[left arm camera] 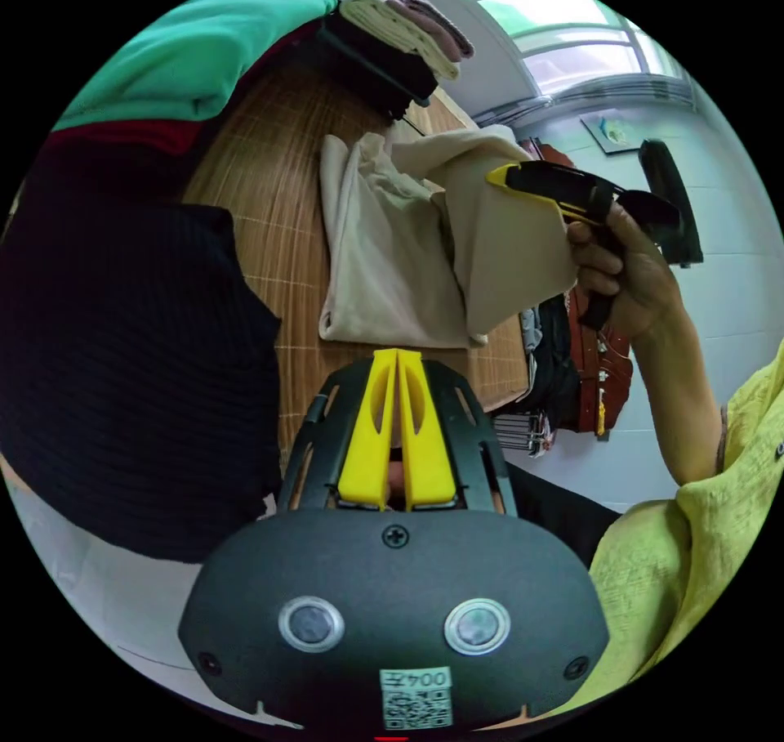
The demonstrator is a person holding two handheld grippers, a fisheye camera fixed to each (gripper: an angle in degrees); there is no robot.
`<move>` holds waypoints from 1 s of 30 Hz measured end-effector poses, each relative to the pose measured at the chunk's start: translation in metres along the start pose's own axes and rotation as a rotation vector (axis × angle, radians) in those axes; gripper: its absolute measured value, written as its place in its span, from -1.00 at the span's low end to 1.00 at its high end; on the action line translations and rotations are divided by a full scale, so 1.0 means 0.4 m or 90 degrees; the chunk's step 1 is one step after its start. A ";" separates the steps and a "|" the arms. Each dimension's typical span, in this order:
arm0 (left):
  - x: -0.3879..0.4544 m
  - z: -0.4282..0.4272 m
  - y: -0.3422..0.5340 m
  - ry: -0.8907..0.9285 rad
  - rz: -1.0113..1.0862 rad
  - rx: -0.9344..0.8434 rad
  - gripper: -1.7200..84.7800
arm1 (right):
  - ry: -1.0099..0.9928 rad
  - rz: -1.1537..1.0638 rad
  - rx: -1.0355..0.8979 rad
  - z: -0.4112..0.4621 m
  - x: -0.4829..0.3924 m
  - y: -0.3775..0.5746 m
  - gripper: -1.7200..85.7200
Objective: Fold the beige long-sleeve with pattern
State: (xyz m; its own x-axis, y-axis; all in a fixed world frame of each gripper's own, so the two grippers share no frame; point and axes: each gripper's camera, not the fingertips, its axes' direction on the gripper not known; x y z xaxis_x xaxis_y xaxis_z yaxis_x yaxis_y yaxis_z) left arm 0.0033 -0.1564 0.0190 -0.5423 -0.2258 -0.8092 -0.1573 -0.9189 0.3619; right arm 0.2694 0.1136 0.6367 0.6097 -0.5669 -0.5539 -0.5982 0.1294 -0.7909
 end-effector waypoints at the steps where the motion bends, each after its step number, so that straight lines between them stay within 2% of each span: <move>1: -0.010 0.013 -0.010 -0.014 0.000 -0.002 -0.96 | -0.003 0.005 0.004 0.036 -0.010 0.004 -0.85; 3: -0.034 0.034 -0.023 -0.034 0.002 -0.004 -0.96 | -0.007 0.010 0.004 0.195 -0.046 0.023 -0.85; 6: -0.084 0.063 -0.049 -0.052 -0.002 -0.014 -0.96 | 0.040 -0.021 -0.053 0.316 -0.075 0.025 -0.84; 10: -0.135 0.071 -0.069 -0.041 -0.009 -0.010 -0.96 | 0.006 -0.039 -0.061 0.298 -0.062 0.019 -0.77; 15: -0.195 0.110 -0.086 -0.009 -0.021 -0.012 -0.95 | -0.139 -0.152 -0.012 0.191 -0.039 0.077 -0.71; 19: -0.244 0.146 -0.136 -0.012 -0.003 -0.017 -0.95 | -0.101 -0.143 0.019 0.122 0.065 0.175 -0.76; 23: -0.331 0.171 -0.191 0.015 -0.003 0.025 -0.93 | -0.079 -0.017 -0.051 0.182 0.252 0.278 -0.79; 25: -0.378 0.200 -0.224 0.019 -0.007 0.050 -0.91 | -0.061 -0.010 -0.051 0.212 0.288 0.298 -0.79; 28: -0.436 0.304 -0.319 0.015 0.020 0.057 -0.79 | -0.063 -0.042 -0.127 0.301 0.313 0.293 -0.80; 30: -0.485 0.421 -0.398 0.009 0.023 0.018 -0.69 | -0.072 -0.049 -0.138 0.315 0.338 0.286 -0.84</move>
State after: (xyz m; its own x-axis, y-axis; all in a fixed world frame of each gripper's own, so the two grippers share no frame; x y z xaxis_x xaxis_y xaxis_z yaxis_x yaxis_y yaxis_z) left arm -0.0053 0.0882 0.1964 -0.5365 -0.2633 -0.8018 -0.1619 -0.9003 0.4040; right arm 0.3490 0.1544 0.4384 0.7047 -0.4722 -0.5296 -0.6378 -0.0946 -0.7643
